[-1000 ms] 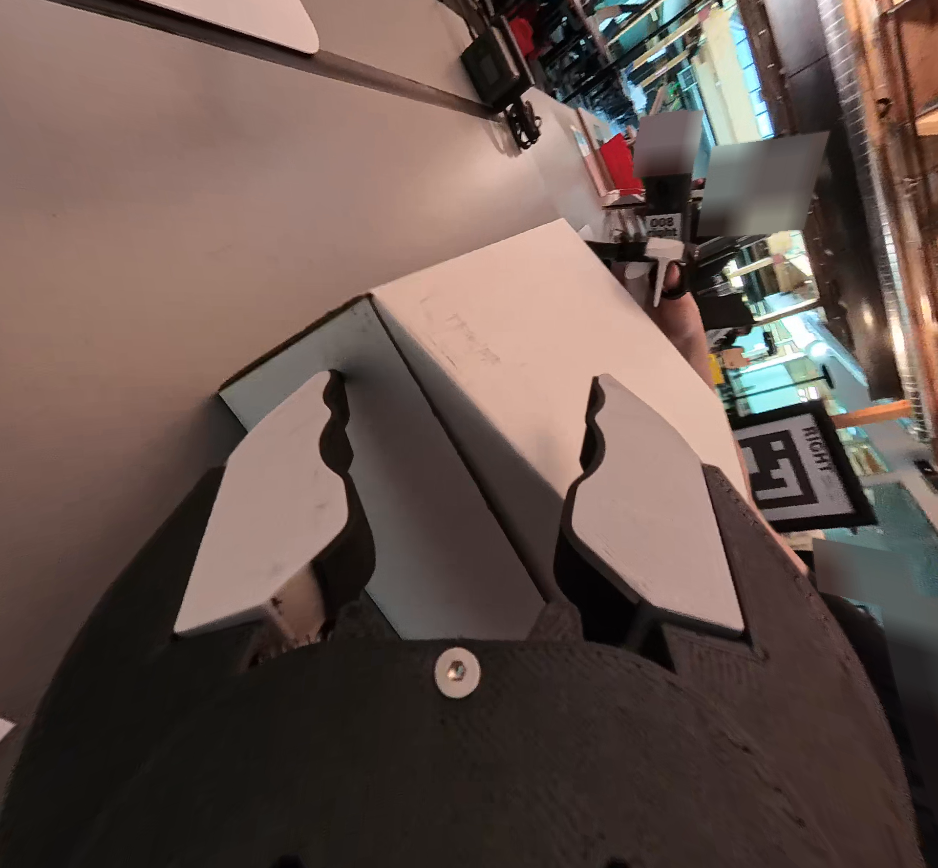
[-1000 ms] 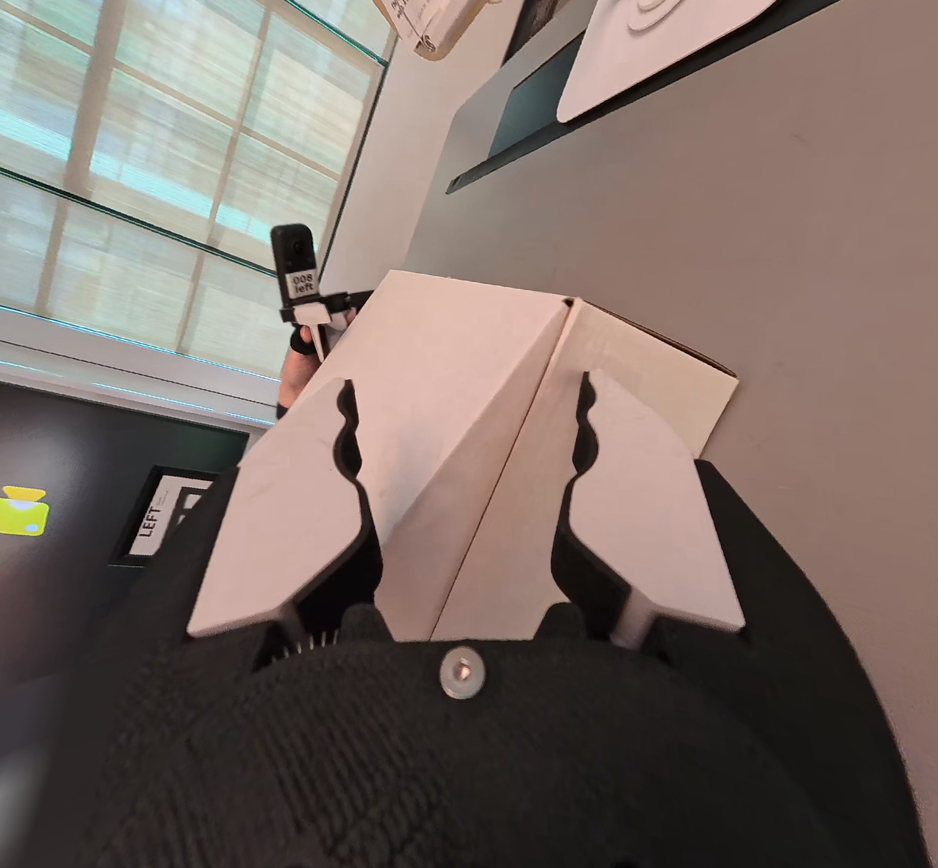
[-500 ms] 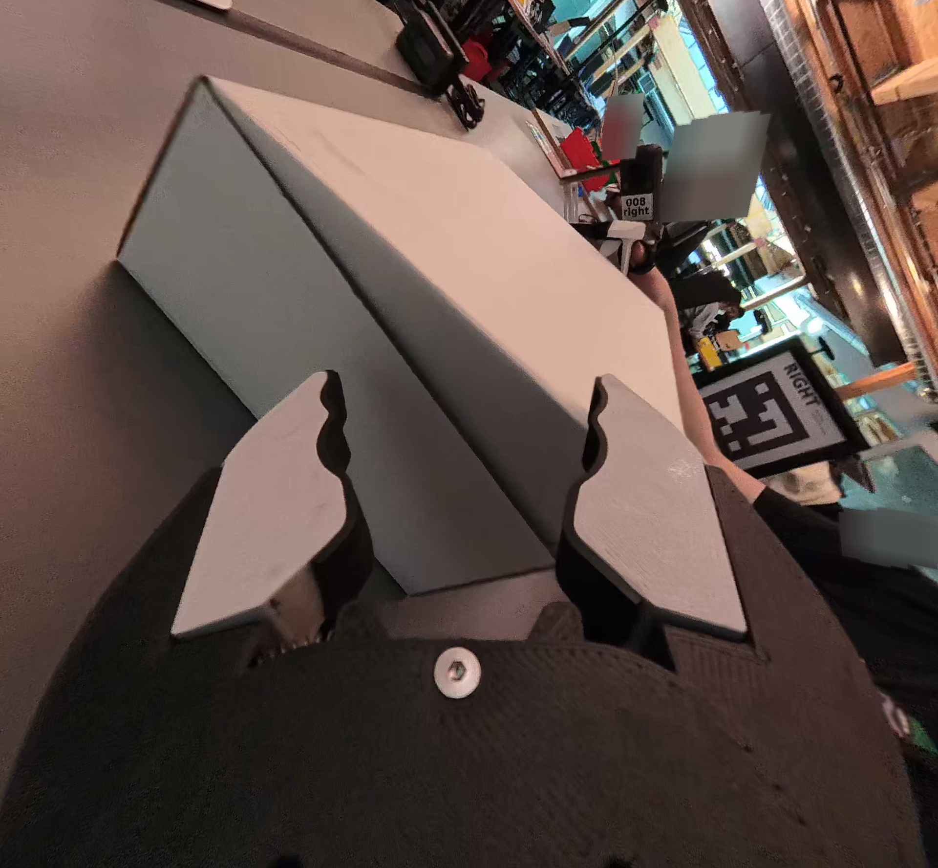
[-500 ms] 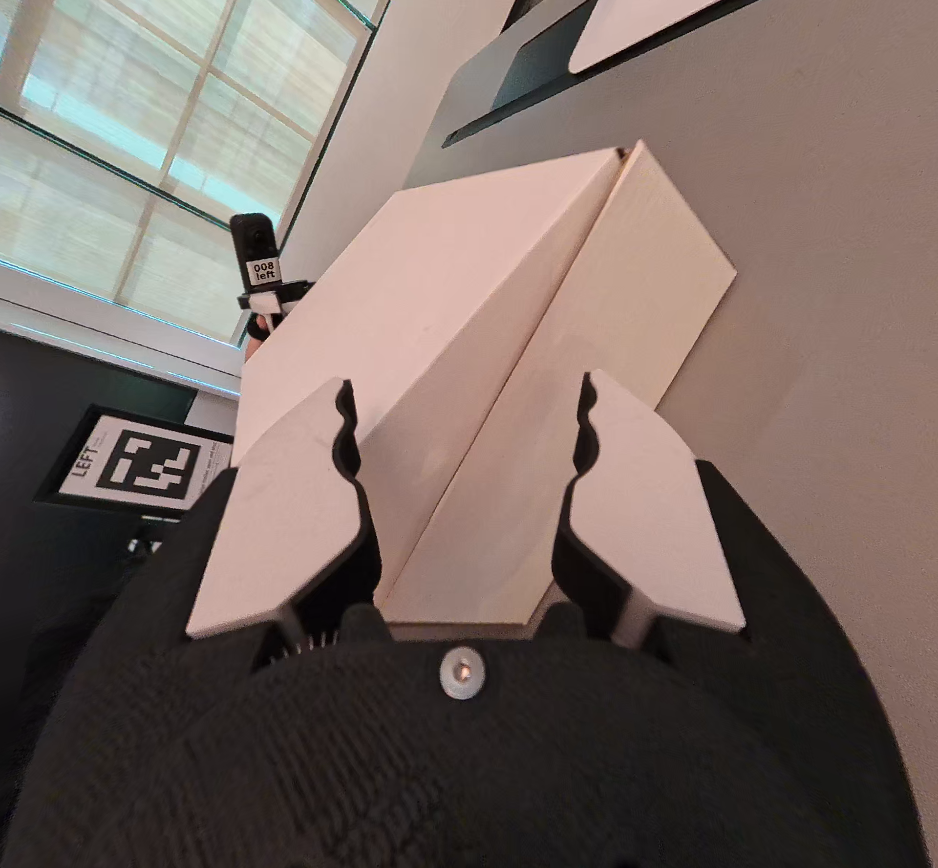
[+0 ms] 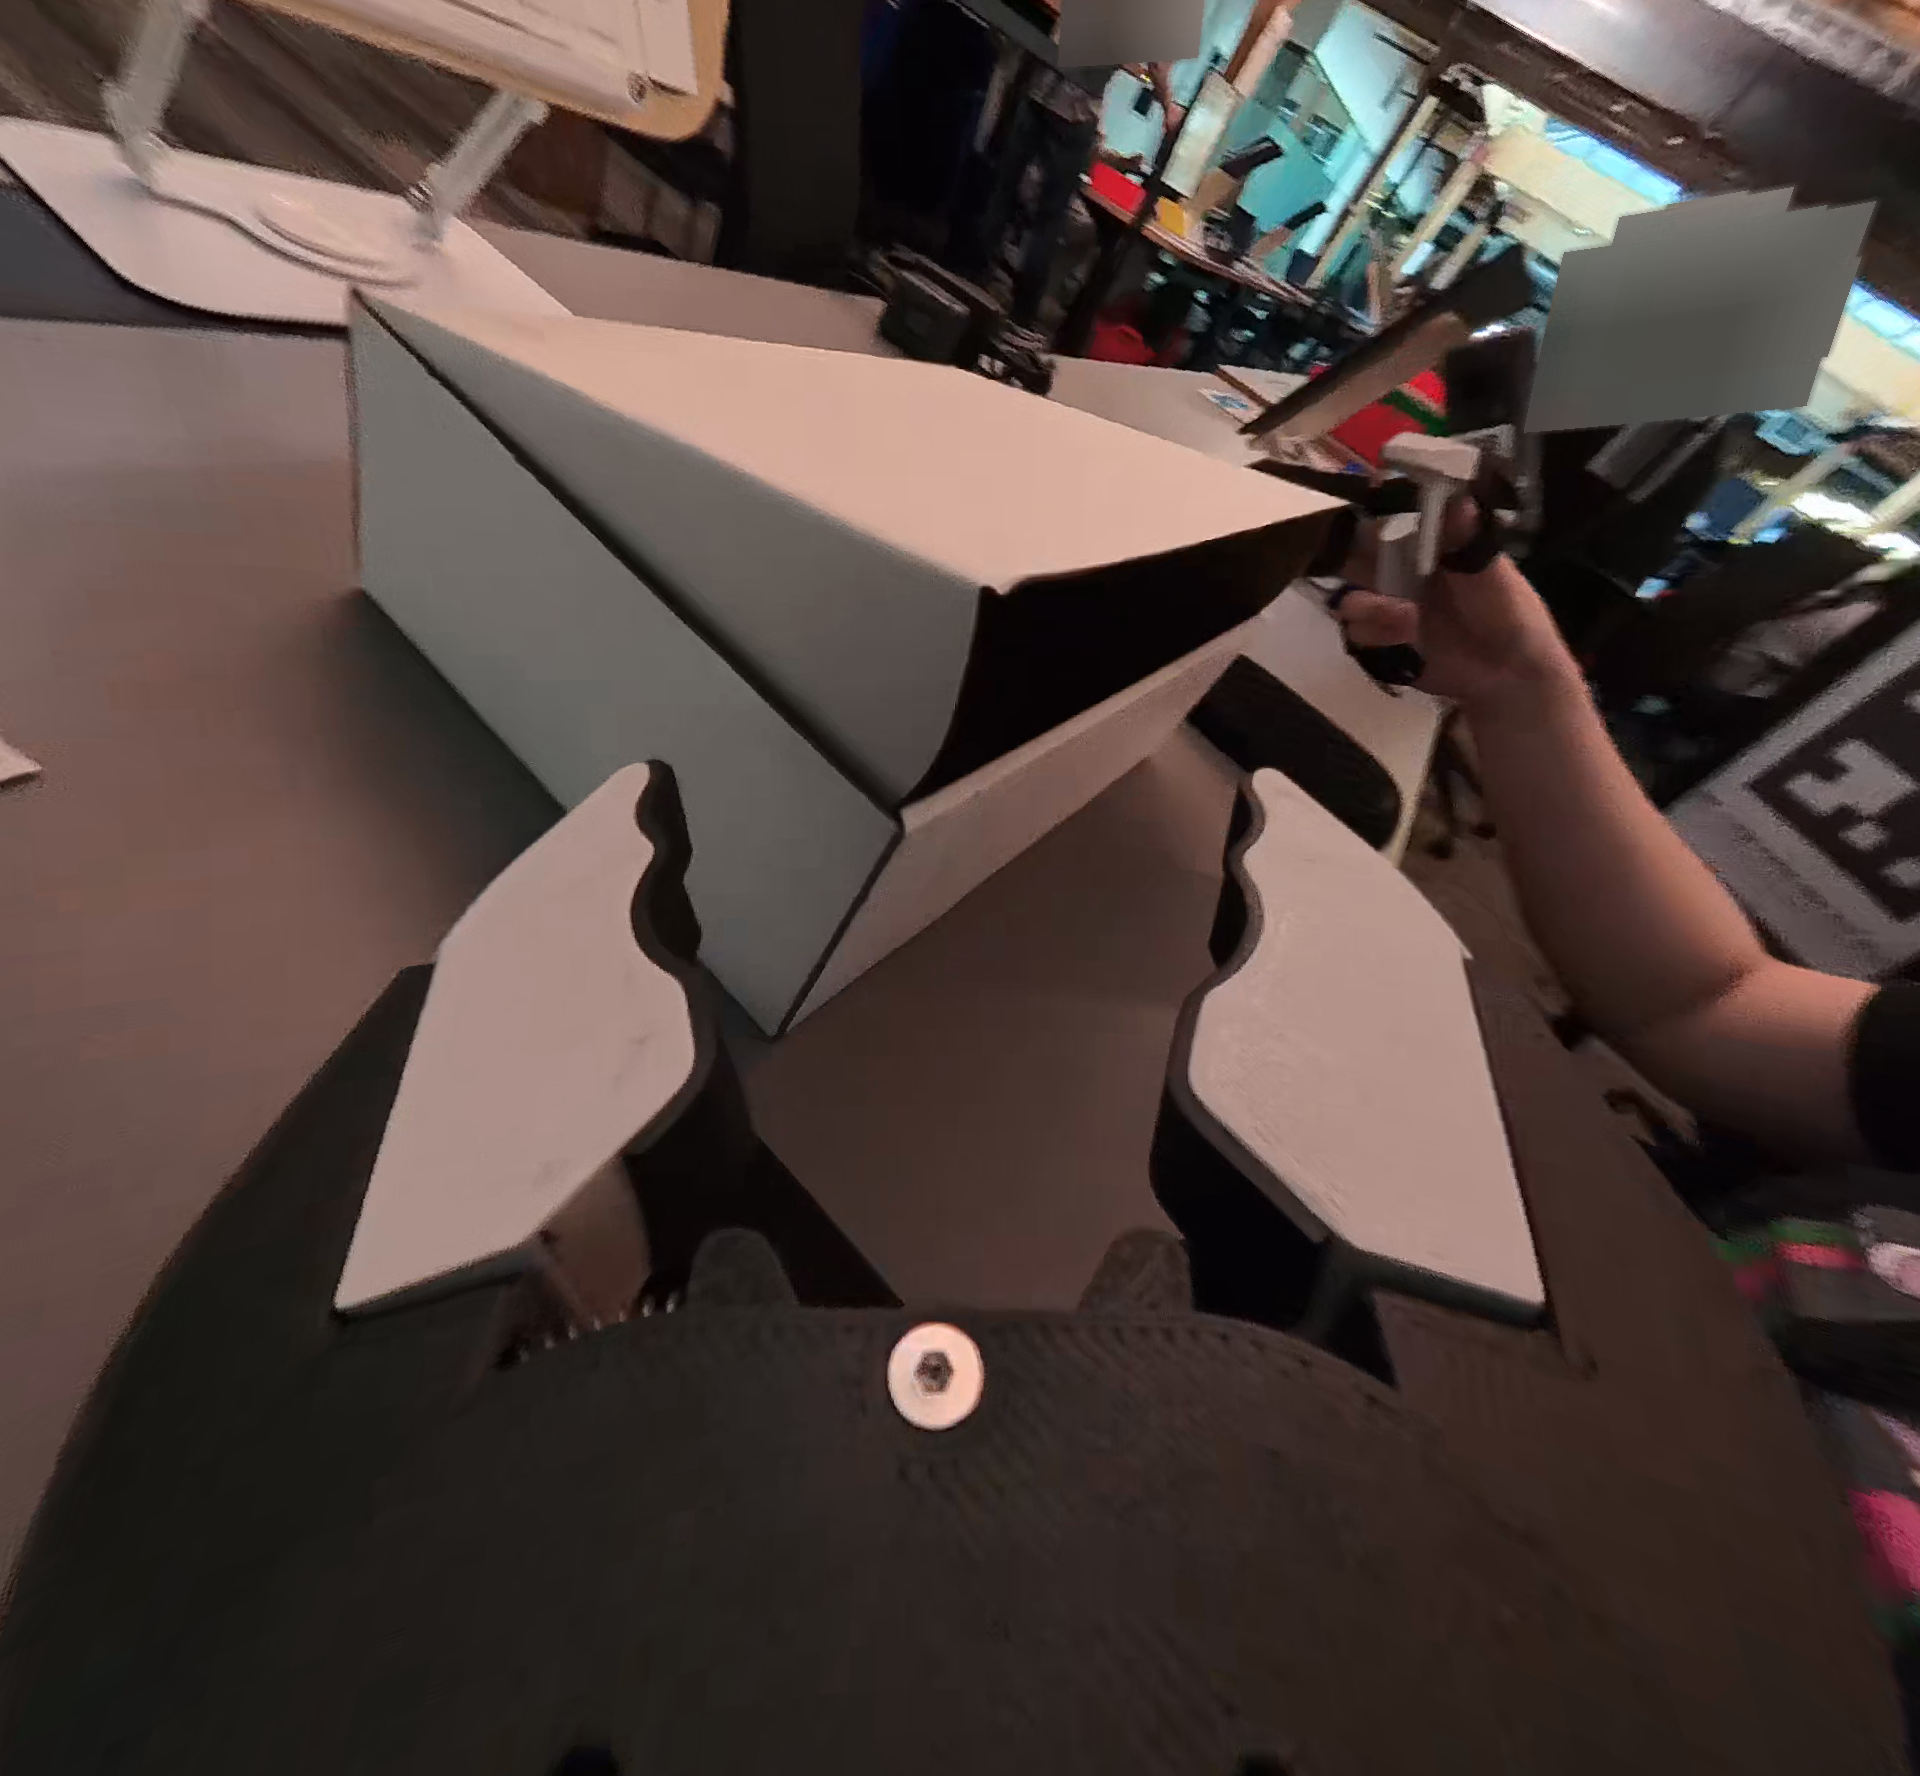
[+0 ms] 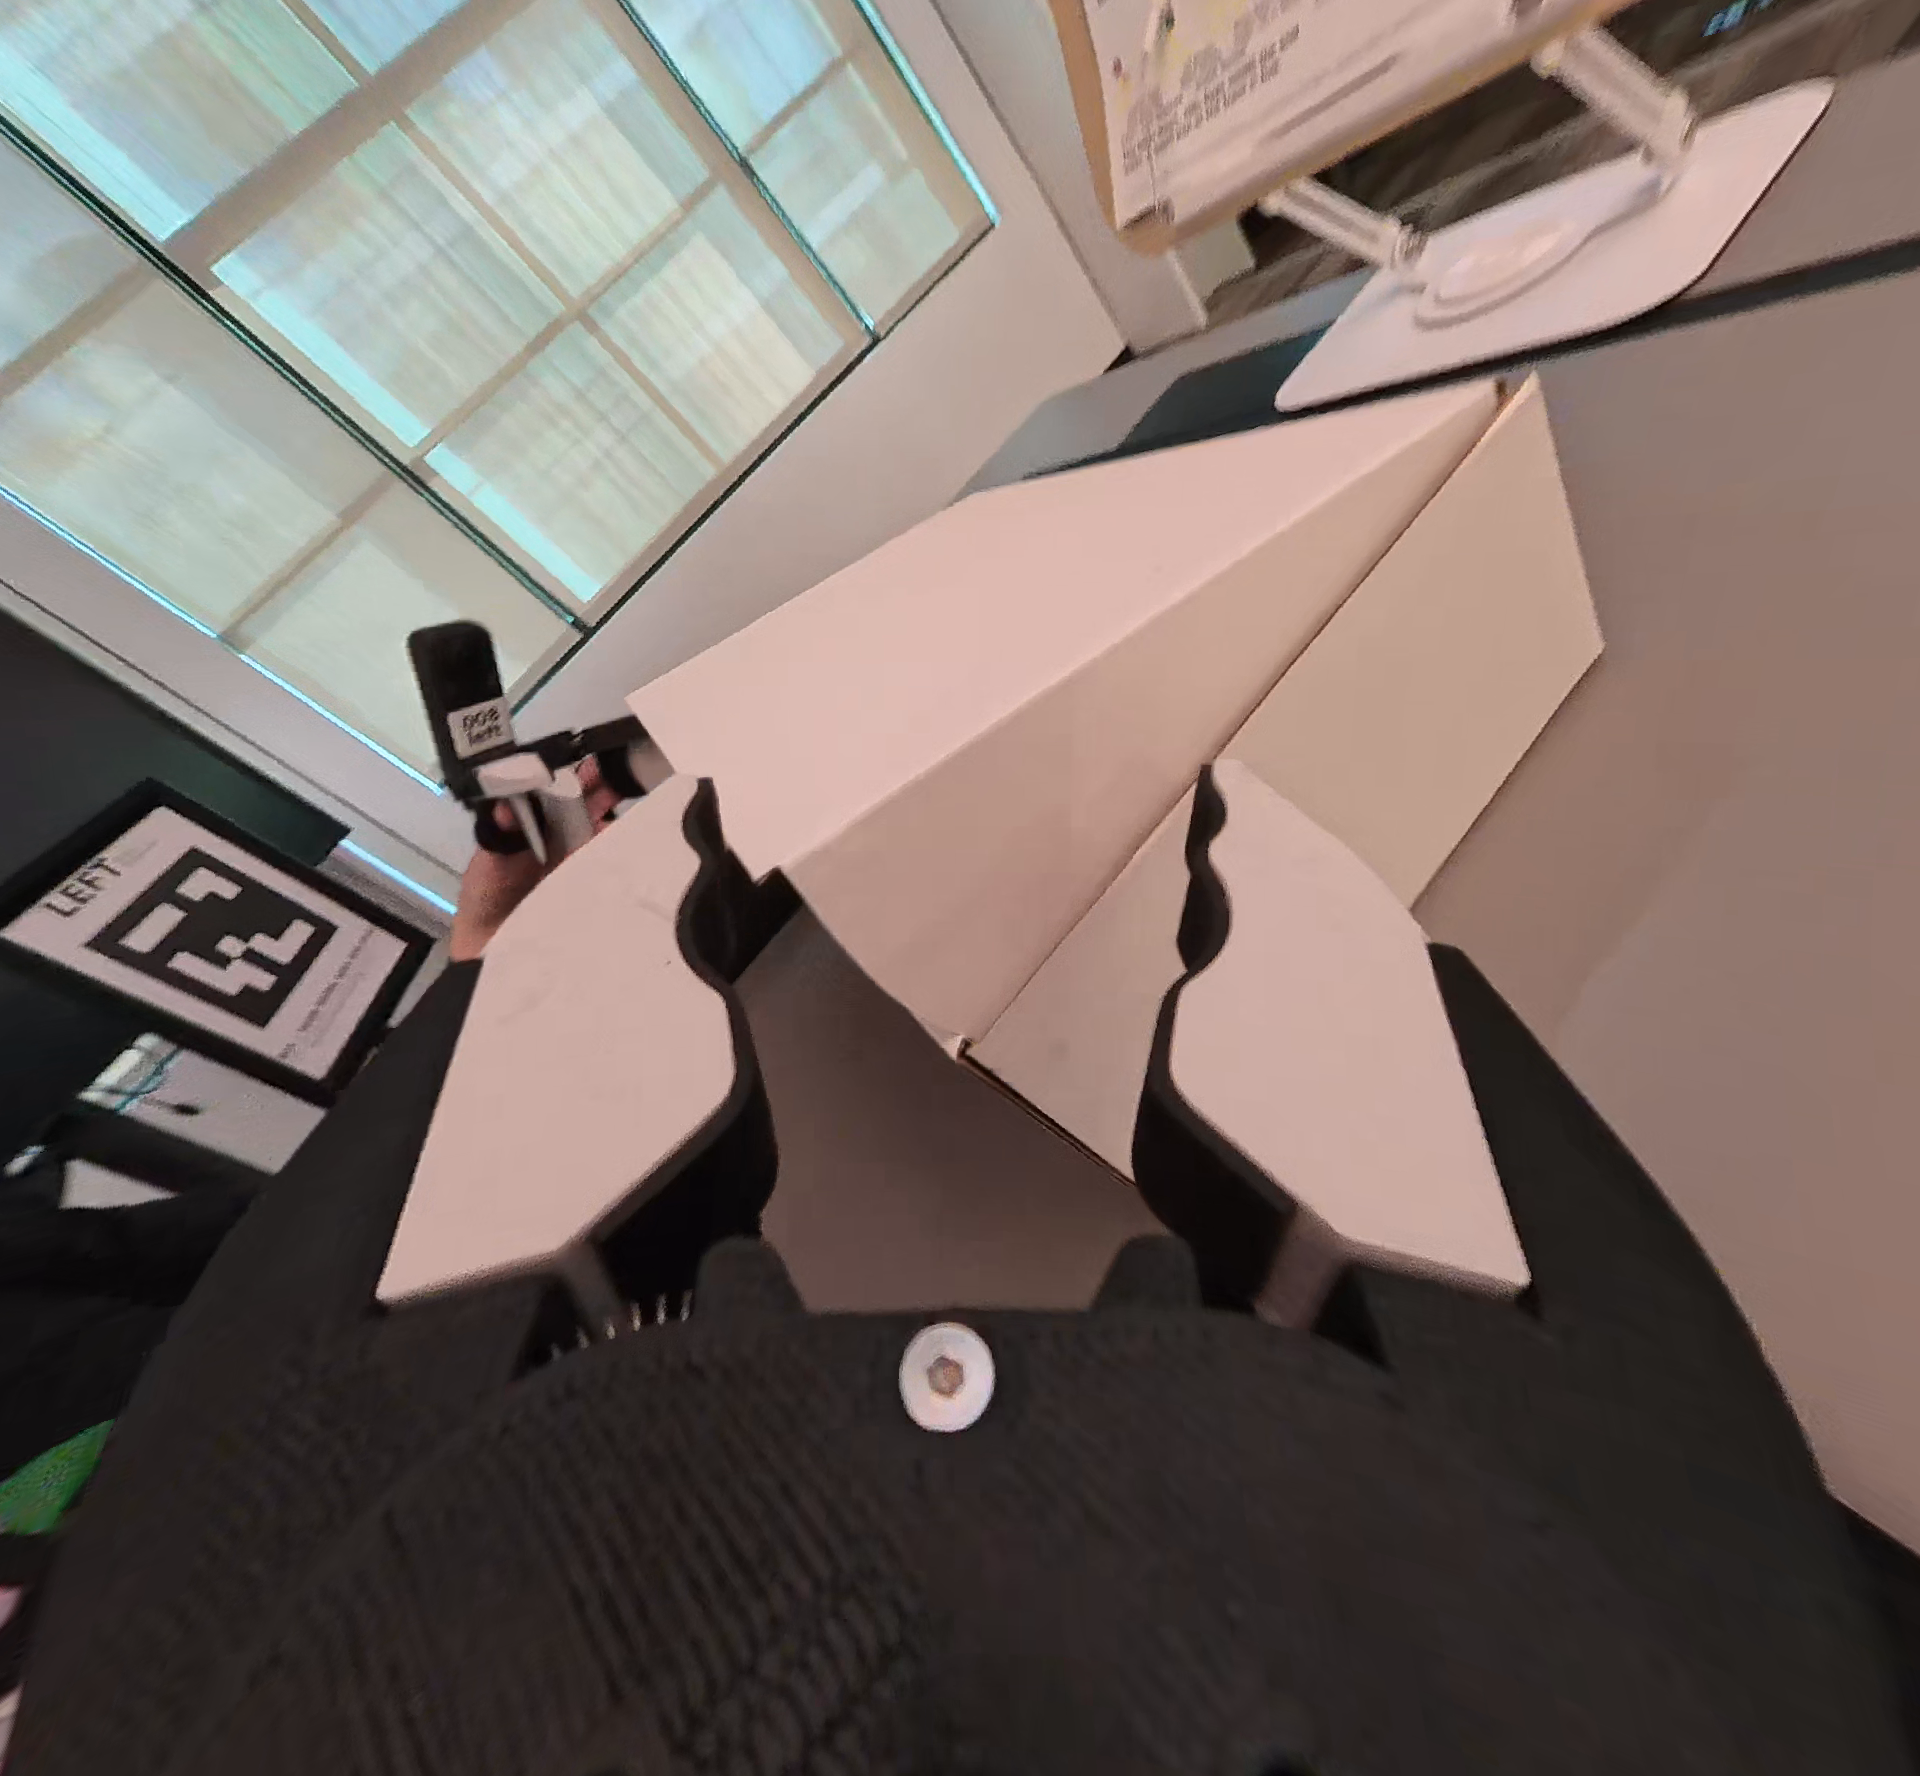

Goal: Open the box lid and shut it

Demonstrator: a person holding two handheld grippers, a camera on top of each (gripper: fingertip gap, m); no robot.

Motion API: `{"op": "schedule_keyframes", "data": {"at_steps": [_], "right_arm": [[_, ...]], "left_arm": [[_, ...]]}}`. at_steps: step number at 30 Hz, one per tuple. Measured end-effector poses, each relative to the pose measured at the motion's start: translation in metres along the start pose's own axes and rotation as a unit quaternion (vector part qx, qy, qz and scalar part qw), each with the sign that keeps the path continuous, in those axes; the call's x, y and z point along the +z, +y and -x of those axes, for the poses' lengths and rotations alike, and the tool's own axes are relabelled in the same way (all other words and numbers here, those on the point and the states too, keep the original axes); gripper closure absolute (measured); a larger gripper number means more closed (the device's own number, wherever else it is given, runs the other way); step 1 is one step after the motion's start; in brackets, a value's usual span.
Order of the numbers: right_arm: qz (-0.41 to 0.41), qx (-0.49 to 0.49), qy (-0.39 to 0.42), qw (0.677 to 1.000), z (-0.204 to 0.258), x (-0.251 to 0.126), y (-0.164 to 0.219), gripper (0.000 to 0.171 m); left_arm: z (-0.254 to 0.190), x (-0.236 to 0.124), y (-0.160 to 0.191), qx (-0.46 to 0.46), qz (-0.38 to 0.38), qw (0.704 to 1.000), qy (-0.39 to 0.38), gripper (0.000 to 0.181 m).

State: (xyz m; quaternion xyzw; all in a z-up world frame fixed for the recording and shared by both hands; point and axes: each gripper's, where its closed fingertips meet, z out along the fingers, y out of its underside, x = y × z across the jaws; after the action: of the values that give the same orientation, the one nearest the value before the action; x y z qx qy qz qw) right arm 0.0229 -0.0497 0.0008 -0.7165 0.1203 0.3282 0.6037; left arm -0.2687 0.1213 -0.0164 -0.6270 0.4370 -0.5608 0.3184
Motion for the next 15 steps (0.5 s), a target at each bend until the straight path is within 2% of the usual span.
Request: {"op": "schedule_keyframes", "data": {"at_steps": [3, 5, 7, 10, 12, 15], "right_arm": [[-0.032, -0.018, 0.007, 0.999, 0.005, -0.006, -0.001, 0.086], [-0.042, -0.018, 0.009, 0.999, 0.007, -0.005, 0.0, 0.086], [-0.042, -0.013, 0.002, 0.999, 0.01, -0.001, 0.002, 0.086], [-0.032, -0.018, 0.004, 0.999, 0.012, 0.005, 0.008, 0.086], [-0.02, -0.026, 0.01, 0.999, 0.012, 0.007, 0.014, 0.086], [-0.011, -0.032, 0.015, 0.999, 0.013, 0.007, 0.019, 0.086]], "left_arm": [[0.006, 0.002, 0.004, 0.029, -0.019, 0.997, -0.062, 0.092], [0.008, 0.011, 0.003, 0.038, -0.014, 0.996, -0.077, 0.095], [0.011, 0.026, 0.005, 0.051, 0.009, 0.994, -0.092, 0.098], [0.028, 0.041, 0.011, 0.086, 0.052, 0.982, -0.159, 0.108], [0.034, 0.046, 0.014, 0.087, 0.066, 0.977, -0.183, 0.123], [0.034, 0.05, 0.02, 0.066, 0.082, 0.978, -0.179, 0.144]]}}
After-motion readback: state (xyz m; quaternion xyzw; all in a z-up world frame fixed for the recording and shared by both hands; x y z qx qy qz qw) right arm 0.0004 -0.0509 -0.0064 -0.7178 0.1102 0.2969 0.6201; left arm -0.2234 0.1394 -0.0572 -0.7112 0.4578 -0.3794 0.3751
